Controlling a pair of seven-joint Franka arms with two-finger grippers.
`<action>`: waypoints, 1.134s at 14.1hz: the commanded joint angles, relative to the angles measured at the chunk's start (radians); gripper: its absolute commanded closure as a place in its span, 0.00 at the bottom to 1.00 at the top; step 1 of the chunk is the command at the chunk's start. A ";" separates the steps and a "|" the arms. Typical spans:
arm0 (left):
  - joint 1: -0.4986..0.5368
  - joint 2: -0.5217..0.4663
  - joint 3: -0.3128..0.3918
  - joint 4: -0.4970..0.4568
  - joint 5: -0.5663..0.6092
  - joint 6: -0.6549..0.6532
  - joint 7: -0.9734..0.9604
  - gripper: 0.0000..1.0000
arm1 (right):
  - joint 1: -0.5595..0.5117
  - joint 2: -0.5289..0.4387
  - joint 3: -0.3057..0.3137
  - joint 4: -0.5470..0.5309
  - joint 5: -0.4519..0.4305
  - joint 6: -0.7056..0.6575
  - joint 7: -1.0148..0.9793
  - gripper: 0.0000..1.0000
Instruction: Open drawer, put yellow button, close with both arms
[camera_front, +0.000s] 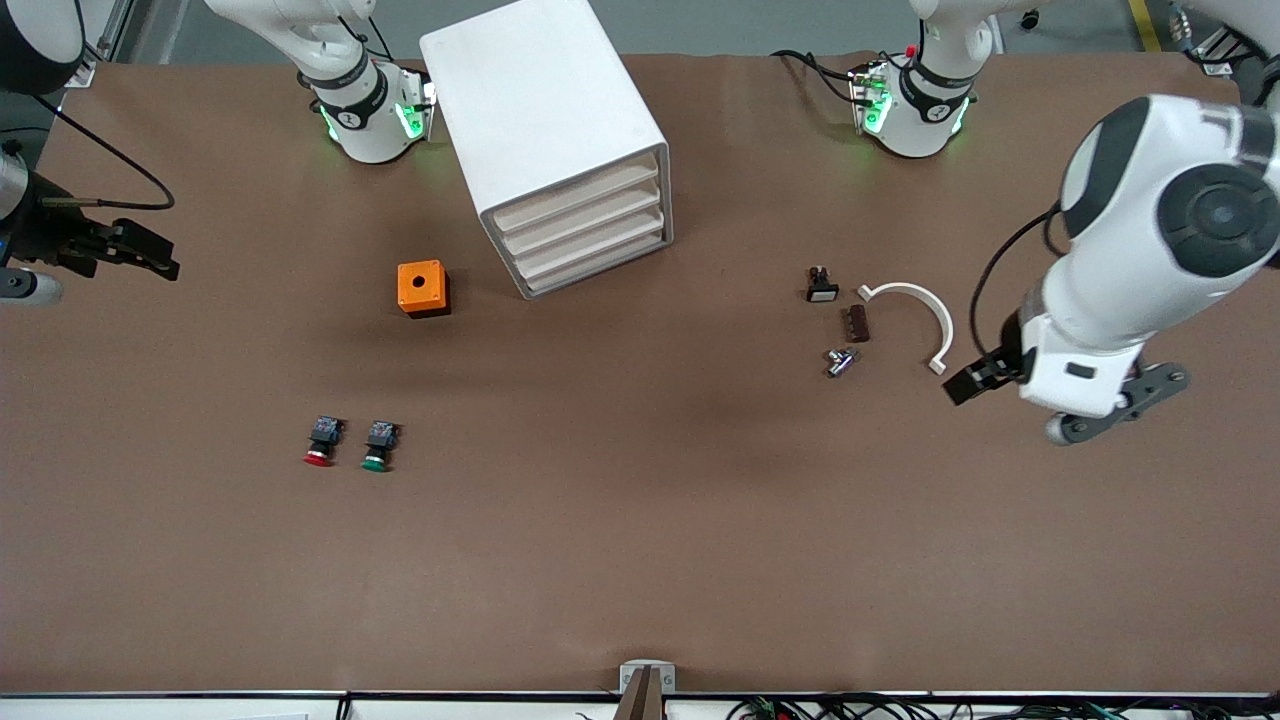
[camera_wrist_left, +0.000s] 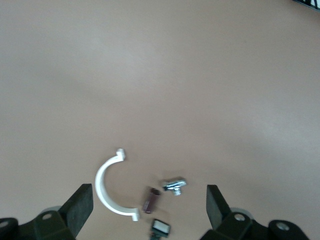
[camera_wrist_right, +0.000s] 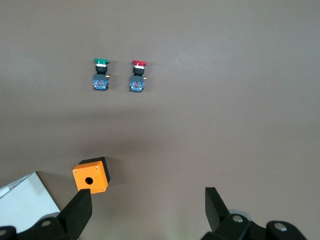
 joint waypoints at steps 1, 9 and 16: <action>0.064 -0.073 -0.013 -0.013 0.001 -0.059 0.119 0.00 | -0.028 -0.010 0.012 -0.002 -0.011 0.002 -0.034 0.00; 0.250 -0.227 -0.010 -0.016 -0.152 -0.149 0.544 0.00 | -0.009 -0.070 0.023 0.013 -0.009 -0.045 -0.033 0.00; 0.048 -0.371 0.265 -0.100 -0.270 -0.192 0.621 0.00 | 0.000 -0.066 0.017 0.070 -0.009 -0.064 -0.020 0.00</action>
